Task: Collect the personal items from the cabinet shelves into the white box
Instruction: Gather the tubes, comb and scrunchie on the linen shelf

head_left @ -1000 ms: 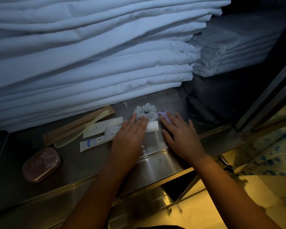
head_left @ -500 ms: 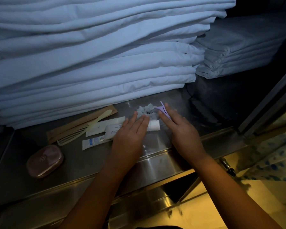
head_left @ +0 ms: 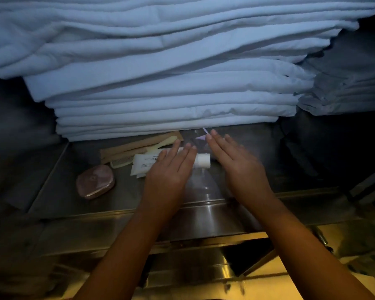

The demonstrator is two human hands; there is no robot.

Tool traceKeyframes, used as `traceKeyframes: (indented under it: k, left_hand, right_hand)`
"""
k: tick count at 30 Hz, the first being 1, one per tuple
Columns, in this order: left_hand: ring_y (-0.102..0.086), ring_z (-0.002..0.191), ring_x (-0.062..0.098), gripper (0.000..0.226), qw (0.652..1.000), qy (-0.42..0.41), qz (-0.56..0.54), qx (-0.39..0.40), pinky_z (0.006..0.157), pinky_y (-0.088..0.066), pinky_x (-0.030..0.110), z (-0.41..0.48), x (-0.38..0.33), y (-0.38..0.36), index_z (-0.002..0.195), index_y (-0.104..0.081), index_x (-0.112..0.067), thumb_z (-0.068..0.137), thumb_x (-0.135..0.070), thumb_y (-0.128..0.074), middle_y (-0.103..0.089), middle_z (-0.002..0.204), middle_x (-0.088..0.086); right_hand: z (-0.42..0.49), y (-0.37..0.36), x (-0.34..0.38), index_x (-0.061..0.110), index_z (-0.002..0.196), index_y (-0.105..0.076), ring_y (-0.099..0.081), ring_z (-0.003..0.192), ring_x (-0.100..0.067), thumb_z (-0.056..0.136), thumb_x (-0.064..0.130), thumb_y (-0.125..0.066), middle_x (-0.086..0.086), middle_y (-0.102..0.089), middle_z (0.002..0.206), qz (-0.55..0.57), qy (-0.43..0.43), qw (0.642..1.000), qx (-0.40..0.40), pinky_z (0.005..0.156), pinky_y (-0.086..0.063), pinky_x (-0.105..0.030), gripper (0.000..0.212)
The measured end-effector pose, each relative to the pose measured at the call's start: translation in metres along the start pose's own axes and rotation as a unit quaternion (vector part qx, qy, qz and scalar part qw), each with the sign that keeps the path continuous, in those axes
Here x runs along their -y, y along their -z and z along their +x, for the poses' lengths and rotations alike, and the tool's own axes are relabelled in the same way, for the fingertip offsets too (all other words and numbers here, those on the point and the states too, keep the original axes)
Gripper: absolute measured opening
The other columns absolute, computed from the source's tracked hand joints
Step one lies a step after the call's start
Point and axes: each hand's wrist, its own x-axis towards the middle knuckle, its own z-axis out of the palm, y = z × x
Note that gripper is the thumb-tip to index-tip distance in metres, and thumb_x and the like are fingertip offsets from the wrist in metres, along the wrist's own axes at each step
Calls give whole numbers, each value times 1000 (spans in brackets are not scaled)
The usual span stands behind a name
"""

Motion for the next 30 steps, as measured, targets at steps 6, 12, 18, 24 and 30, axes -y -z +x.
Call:
traceKeyframes:
  k: [6,12,18,24,30]
  left_hand:
    - [-54,112,42,43,995,76,61,-18,90,-39,56,-32,10,25,115,-59,6,83,-7,-33,-60,117,22]
    - [-55,110,41,41,978,164,127,-13,89,-39,59,-72,8,60,115,-58,6,80,-5,-39,-60,117,23]
    - [-54,113,39,40,957,236,172,3,94,-32,52,-112,-6,88,116,-58,4,80,-7,-47,-61,118,21]
    - [-50,118,37,41,928,314,201,-5,96,-29,55,-157,-23,108,120,-56,2,82,-7,-44,-58,122,20]
    - [-51,117,36,43,903,359,234,-4,96,-29,54,-217,-47,143,121,-55,1,79,-2,-48,-59,122,19]
  right_hand:
    - [12,-6,27,5,131,-47,-47,119,-45,75,-13,-50,-18,-47,136,36,76,996,32,85,-48,-57,60]
    - [16,-19,67,5,132,-47,-43,122,-45,71,-19,-53,-18,-45,137,77,160,983,50,91,-40,-60,66]
    - [11,-26,106,4,126,-53,-49,116,-47,77,-3,-23,-19,-51,132,131,236,962,45,87,-42,-61,58]
    - [-1,-24,142,6,130,-49,-46,119,-47,74,-1,-29,-19,-49,134,182,299,933,83,88,-39,-64,59]
    - [-30,-12,193,7,133,-45,-42,123,-45,69,-6,-48,-16,-46,137,218,344,907,108,92,-36,-64,65]
